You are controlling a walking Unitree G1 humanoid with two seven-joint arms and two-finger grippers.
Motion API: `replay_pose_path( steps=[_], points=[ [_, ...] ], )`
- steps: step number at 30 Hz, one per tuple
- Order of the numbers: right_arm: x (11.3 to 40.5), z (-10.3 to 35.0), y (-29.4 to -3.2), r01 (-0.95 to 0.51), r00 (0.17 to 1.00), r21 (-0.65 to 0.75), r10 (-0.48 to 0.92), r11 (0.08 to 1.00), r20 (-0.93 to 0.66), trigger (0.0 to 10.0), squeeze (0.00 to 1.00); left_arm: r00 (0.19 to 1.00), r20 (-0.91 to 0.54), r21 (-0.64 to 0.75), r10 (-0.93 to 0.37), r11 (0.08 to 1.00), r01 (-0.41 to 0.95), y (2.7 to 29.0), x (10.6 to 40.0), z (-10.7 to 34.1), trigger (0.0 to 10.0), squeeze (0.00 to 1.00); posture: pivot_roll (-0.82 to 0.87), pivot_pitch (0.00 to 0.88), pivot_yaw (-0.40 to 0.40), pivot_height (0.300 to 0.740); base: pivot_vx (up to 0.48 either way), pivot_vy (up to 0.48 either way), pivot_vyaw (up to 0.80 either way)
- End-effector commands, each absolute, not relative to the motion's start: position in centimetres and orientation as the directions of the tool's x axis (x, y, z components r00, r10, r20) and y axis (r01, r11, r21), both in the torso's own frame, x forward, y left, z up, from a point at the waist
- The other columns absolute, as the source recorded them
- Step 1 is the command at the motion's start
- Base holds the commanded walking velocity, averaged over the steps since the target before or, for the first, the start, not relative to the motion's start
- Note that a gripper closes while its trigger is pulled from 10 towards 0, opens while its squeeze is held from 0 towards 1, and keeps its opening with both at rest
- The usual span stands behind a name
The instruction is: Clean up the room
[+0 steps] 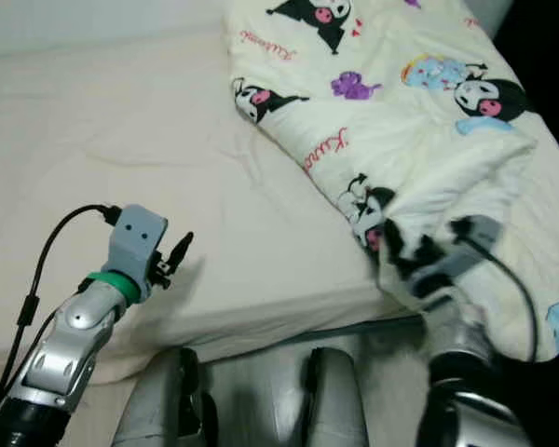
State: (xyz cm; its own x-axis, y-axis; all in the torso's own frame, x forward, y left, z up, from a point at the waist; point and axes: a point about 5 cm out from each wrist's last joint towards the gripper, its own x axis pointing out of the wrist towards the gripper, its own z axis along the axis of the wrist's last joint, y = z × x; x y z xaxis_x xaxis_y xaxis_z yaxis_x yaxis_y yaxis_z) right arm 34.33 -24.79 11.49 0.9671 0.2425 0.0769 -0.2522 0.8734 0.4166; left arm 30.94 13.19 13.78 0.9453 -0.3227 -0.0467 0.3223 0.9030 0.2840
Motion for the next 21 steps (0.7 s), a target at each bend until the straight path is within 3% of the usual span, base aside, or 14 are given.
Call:
replay_pose_path(
  steps=[1,2,3,6,8,10,11,13,15,17,19,21],
  points=[
    [34.3,11.0,-20.6,-0.455,0.881,0.373,0.469,0.808,0.06,10.0,0.0,0.948,-0.075,0.282,-0.309,0.905,0.318,13.5,30.8,13.2,10.0,0.0,0.05,0.197,0.147,0.605,0.0,0.0,0.0],
    [33.7,10.9,-18.1,-0.576,0.801,0.343,0.596,0.742,0.053,10.0,0.0,0.948,-0.075,0.282,-0.309,0.905,0.318,13.5,30.8,13.2,10.0,0.0,0.04,0.19,0.144,0.605,0.0,0.0,0.0],
    [33.7,10.9,-18.1,-0.576,0.801,0.343,0.596,0.742,0.053,10.0,0.0,0.948,-0.075,0.282,-0.309,0.905,0.318,13.5,30.8,13.2,10.0,0.0,0.04,0.19,0.144,0.605,0.0,0.0,0.0],
    [30.5,10.0,-13.5,-0.802,0.542,0.291,0.84,0.522,-0.015,10.0,0.0,0.947,-0.073,0.282,-0.312,0.905,0.32,13.4,30.9,13.3,10.0,0.0,0.03,0.181,0.141,0.605,0.0,0.0,0.0],
    [30.5,10.0,-13.5,-0.802,0.542,0.291,0.84,0.522,-0.015,10.0,0.0,0.947,-0.073,0.282,-0.312,0.905,0.32,13.4,30.9,13.3,10.0,0.0,0.03,0.181,0.141,0.605,0.0,0.0,0.0],
    [27.8,9.2,-12.5,-0.881,0.368,0.283,0.925,0.379,-0.091,10.0,0.0,0.945,-0.072,0.281,-0.318,0.903,0.325,13.2,31.0,13.3,10.0,0.0,0.02,0.176,0.138,0.605,0.0,0.0,0.0],
    [27.8,9.2,-12.5,-0.881,0.368,0.283,0.925,0.379,-0.091,10.0,0.0,0.945,-0.072,0.281,-0.318,0.903,0.325,13.2,31.0,13.3,10.0,0.0,0.02,0.176,0.138,0.605,0.0,0.0,0.0],
    [25.7,8.4,-12.7,-0.913,0.238,0.295,0.956,0.281,-0.173,10.0,0.0,0.942,-0.07,0.279,-0.329,0.9,0.335,12.9,31.1,13.3,10.0,0.0,0.0,0.168,0.132,0.605,0.0,0.0,0.0],
    [25.4,8.1,-13.0,-0.916,0.216,0.297,0.955,0.27,-0.203,10.0,0.0,0.94,-0.07,0.279,-0.333,0.898,0.339,12.8,31.2,13.3,10.0,0.0,0.0,0.168,0.132,0.605,0.0,0.0,0.0],
    [25.9,6.9,-14.3,-0.894,0.291,0.257,0.911,0.368,-0.294,10.0,0.0,0.937,-0.066,0.276,-0.342,0.896,0.347,12.5,31.3,13.4,10.0,0.0,-0.01,0.167,0.127,0.605,0.0,0.0,0.0],
    [25.9,6.9,-14.3,-0.894,0.291,0.257,0.911,0.368,-0.294,10.0,0.0,0.937,-0.066,0.276,-0.342,0.896,0.347,12.5,31.3,13.4,10.0,0.0,-0.01,0.167,0.127,0.605,0.0,0.0,0.0],
    [27.1,5.3,-15.7,-0.812,0.447,0.184,0.794,0.553,-0.413,10.0,0.0,0.934,-0.063,0.269,-0.352,0.895,0.355,12.2,31.3,13.5,10.0,0.0,-0.01,0.17,0.132,0.605,0.0,0.0,0.0]
  ],
)
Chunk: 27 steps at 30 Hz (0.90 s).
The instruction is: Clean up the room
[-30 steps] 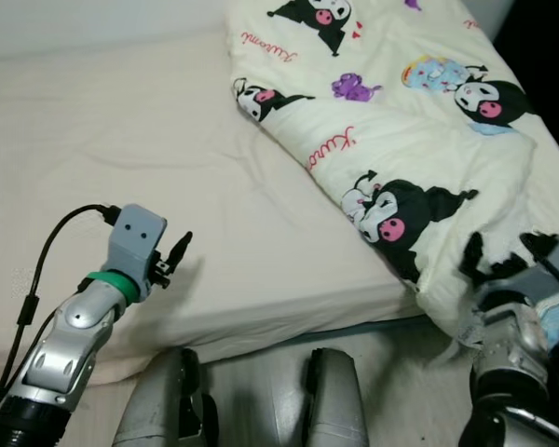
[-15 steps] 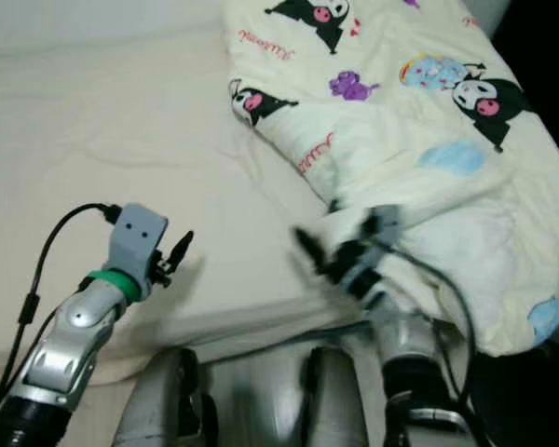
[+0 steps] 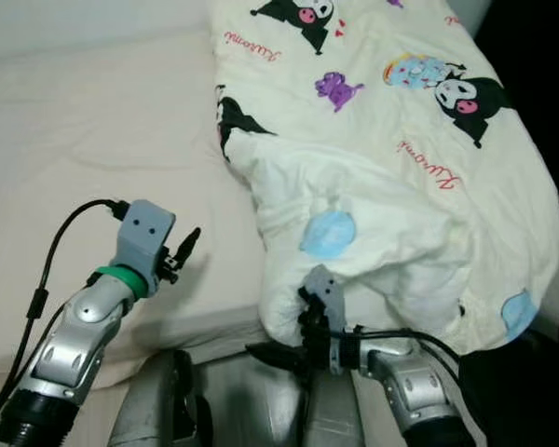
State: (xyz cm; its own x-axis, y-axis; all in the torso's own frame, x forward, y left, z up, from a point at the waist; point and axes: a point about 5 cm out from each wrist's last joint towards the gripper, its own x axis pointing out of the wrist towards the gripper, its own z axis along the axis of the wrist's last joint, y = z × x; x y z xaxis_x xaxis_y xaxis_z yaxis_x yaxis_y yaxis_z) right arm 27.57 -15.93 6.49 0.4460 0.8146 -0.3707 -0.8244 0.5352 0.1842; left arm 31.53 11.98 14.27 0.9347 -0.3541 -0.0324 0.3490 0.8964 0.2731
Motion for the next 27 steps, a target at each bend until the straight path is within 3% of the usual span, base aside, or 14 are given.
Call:
replay_pose_path(
  steps=[1,2,3,5,9,10,12,15,17,18,19,22,26,27],
  points=[
    [27.6,4.5,-16.3,-0.775,0.502,0.12,0.719,0.621,-0.481,10.0,0.0,0.932,-0.062,0.267,-0.356,0.894,0.359,12.1,31.3,13.5,10.0,0.0,-0.01,0.172,0.135,0.605,0.0,0.0,0.0],
    [27.6,4.5,-16.3,-0.775,0.502,0.12,0.719,0.621,-0.481,10.0,0.0,0.932,-0.062,0.267,-0.356,0.894,0.359,12.1,31.3,13.5,10.0,0.0,-0.01,0.172,0.135,0.605,0.0,0.0,0.0],
    [28.1,3.6,-16.9,-0.747,0.545,-0.006,0.607,0.665,-0.578,10.0,0.0,0.931,-0.062,0.266,-0.36,0.893,0.363,12.1,31.3,13.5,10.0,0.0,-0.01,0.172,0.137,0.605,0.0,0.0,0.0],
    [28.4,3.3,-17.1,-0.781,0.561,-0.204,0.518,0.59,-0.646,10.0,0.0,0.929,-0.063,0.266,-0.364,0.891,0.367,12.0,31.3,13.5,10.0,0.0,-0.01,0.172,0.139,0.605,0.0,0.0,0.0],
    [28.5,4.8,-16.4,-0.809,0.567,-0.283,0.556,0.515,-0.608,10.0,0.0,0.929,-0.062,0.266,-0.366,0.891,0.368,11.9,31.4,13.5,10.0,0.0,-0.02,0.171,0.139,0.605,0.0,0.0,0.0],
    [28.6,6.6,-15.4,-0.819,0.566,-0.261,0.646,0.51,-0.512,10.0,0.0,0.929,-0.062,0.266,-0.366,0.891,0.369,11.9,31.4,13.5,10.0,0.0,-0.02,0.171,0.138,0.605,0.0,0.0,0.0],
    [28.6,6.6,-15.4,-0.819,0.566,-0.261,0.646,0.51,-0.512,10.0,0.0,0.929,-0.062,0.266,-0.366,0.891,0.369,11.9,31.4,13.5,10.0,0.0,-0.02,0.171,0.138,0.605,0.0,0.0,0.0],
    [28.2,10.4,-13.9,-0.862,0.507,-0.187,0.799,0.471,-0.324,10.0,0.0,0.928,-0.061,0.266,-0.368,0.89,0.37,11.8,31.4,13.5,10.0,0.0,-0.02,0.171,0.138,0.605,0.0,0.0,0.0],
    [27.0,12.8,-13.0,-0.923,0.384,-0.105,0.893,0.369,-0.235,10.0,0.0,0.927,-0.062,0.265,-0.37,0.889,0.373,11.7,31.4,13.5,10.0,0.0,-0.03,0.17,0.134,0.605,0.0,0.0,0.0],
    [27.0,12.8,-13.0,-0.923,0.384,-0.105,0.893,0.369,-0.235,10.0,0.0,0.927,-0.062,0.265,-0.37,0.889,0.373,11.7,31.4,13.5,10.0,0.0,-0.03,0.17,0.134,0.605,0.0,0.0,0.0],
    [25.4,13.8,-12.4,-0.967,0.255,-0.042,0.941,0.252,-0.223,10.0,0.0,0.926,-0.062,0.265,-0.372,0.889,0.375,11.6,31.4,13.4,10.0,0.0,-0.03,0.171,0.131,0.605,0.0,0.0,0.0],
    [24.1,13.4,-12.5,-0.981,0.185,0.016,0.95,0.195,-0.251,10.0,0.0,0.926,-0.061,0.265,-0.372,0.889,0.374,11.6,31.4,13.4,10.0,0.0,-0.03,0.17,0.126,0.605,0.0,0.0,0.0],
    [23.1,11.2,-14.2,-0.968,0.174,0.109,0.92,0.225,-0.351,10.0,0.0,0.928,-0.061,0.266,-0.368,0.89,0.371,11.8,31.4,13.4,10.0,0.0,-0.03,0.17,0.121,0.605,0.0,0.0,0.0],
    [24.2,9.2,-15.7,-0.919,0.305,0.103,0.852,0.38,-0.426,10.0,0.0,0.928,-0.061,0.266,-0.366,0.891,0.369,11.8,31.4,13.3,10.0,0.0,-0.04,0.167,0.111,0.605,0.0,0.0,0.0]
  ],
)
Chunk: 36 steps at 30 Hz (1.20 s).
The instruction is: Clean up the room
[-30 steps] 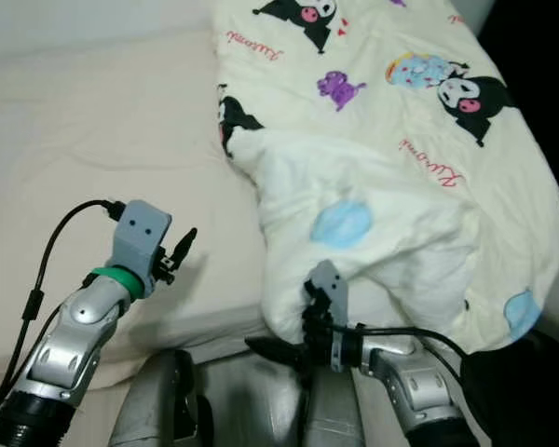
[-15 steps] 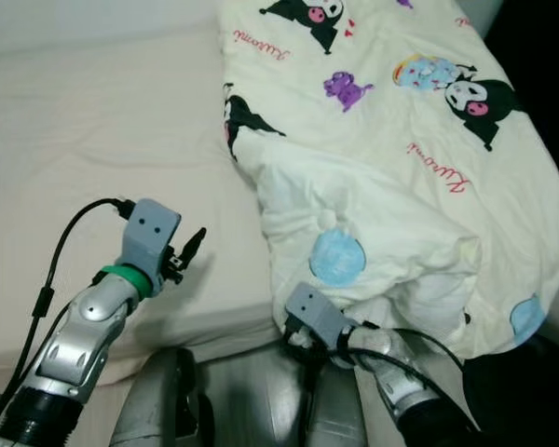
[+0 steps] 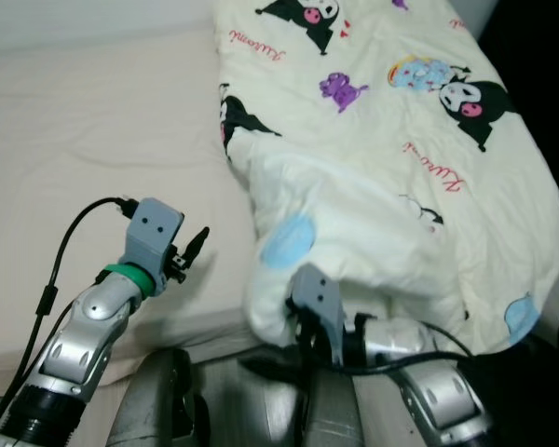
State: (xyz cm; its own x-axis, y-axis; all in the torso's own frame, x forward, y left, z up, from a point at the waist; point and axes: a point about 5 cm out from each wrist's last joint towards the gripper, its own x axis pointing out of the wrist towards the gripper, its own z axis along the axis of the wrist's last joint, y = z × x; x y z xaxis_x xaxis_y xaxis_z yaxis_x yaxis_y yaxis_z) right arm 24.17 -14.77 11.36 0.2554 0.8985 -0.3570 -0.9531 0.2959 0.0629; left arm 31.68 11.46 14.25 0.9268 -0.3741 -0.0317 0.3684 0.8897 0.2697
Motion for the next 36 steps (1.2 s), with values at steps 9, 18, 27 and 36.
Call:
replay_pose_path(
  steps=[9,18,27,36],
  points=[
    [26.8,5.4,-17.0,-0.461,0.636,0.533,0.683,0.709,-0.358,10.0,0.0,0.929,-0.05,0.258,-0.368,0.894,0.368,11.2,31.6,13.4,10.0,0.0,-0.04,0.157,0.109,0.605,0.0,0.0,0.0],
    [25.5,11.3,-14.2,-0.75,0.46,0.525,0.888,0.403,-0.026,10.0,0.0,0.927,-0.048,0.264,-0.372,0.89,0.371,11.3,31.7,13.5,10.0,0.0,-0.03,0.151,0.118,0.605,0.0,0.0,0.0],
    [20.5,14.3,-12.3,-0.825,0.075,0.557,0.996,0.094,-0.057,10.0,0.0,0.931,-0.048,0.295,-0.362,0.885,0.359,12.6,31.3,13.7,10.0,0.0,-0.03,0.141,0.105,0.605,0.0,0.0,0.0],
    [21.5,12.9,-15.0,-0.752,0.217,0.593,0.957,0.289,-0.19,10.0,0.0,0.93,-0.054,0.295,-0.364,0.884,0.363,12.5,31.3,13.3,10.0,0.0,-0.05,0.135,0.101,0.605,0.0,0.0,0.0]
  ],
)
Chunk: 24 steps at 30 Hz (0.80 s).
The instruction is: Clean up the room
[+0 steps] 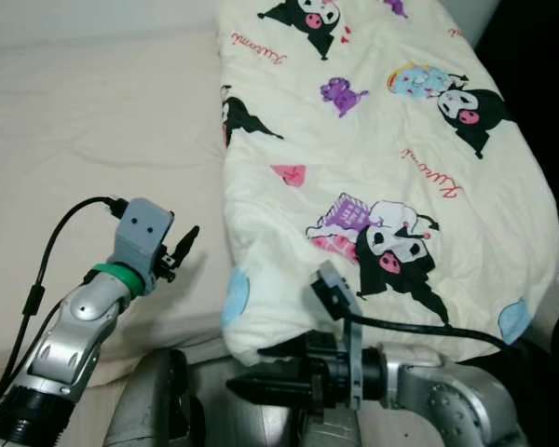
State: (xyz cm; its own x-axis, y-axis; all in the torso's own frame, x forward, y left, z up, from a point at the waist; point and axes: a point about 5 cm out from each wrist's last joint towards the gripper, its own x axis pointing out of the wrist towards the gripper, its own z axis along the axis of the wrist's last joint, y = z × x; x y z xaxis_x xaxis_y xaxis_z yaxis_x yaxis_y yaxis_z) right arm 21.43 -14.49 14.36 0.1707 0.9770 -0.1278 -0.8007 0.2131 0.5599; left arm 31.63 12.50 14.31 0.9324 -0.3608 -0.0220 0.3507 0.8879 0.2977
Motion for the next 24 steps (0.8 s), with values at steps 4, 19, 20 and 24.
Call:
replay_pose_path(
  steps=[4,19,20,24],
  points=[
    [22.4,8.4,-16.1,-0.543,0.402,0.669,0.857,0.507,-0.323,10.0,0.0,0.93,-0.051,0.293,-0.365,0.884,0.364,12.3,31.3,13.3,10.0,0.0,-0.04,0.131,0.101,0.605,0.0,0.0,0.0],
    [16.3,8.5,-14.9,-0.717,0.083,0.629,0.934,0.298,-0.348,10.0,0.0,0.927,-0.046,0.297,-0.371,0.882,0.367,12.4,31.2,13.4,10.0,0.0,-0.04,0.121,0.097,0.605,0.0,0.0,0.0],
    [16.3,8.8,-14.9,-0.738,0.085,0.606,0.932,0.296,-0.351,10.0,0.0,0.927,-0.046,0.297,-0.372,0.881,0.368,12.4,31.1,13.4,10.0,0.0,-0.03,0.126,0.091,0.605,0.0,0.0,0.0],
    [21.1,12.3,-16.9,-0.78,0.456,0.302,0.829,0.548,-0.325,10.0,0.0,0.931,-0.046,0.294,-0.363,0.885,0.36,12.6,31.1,13.4,10.0,0.0,-0.04,0.133,0.089,0.605,0.0,0.0,0.0]
  ],
)
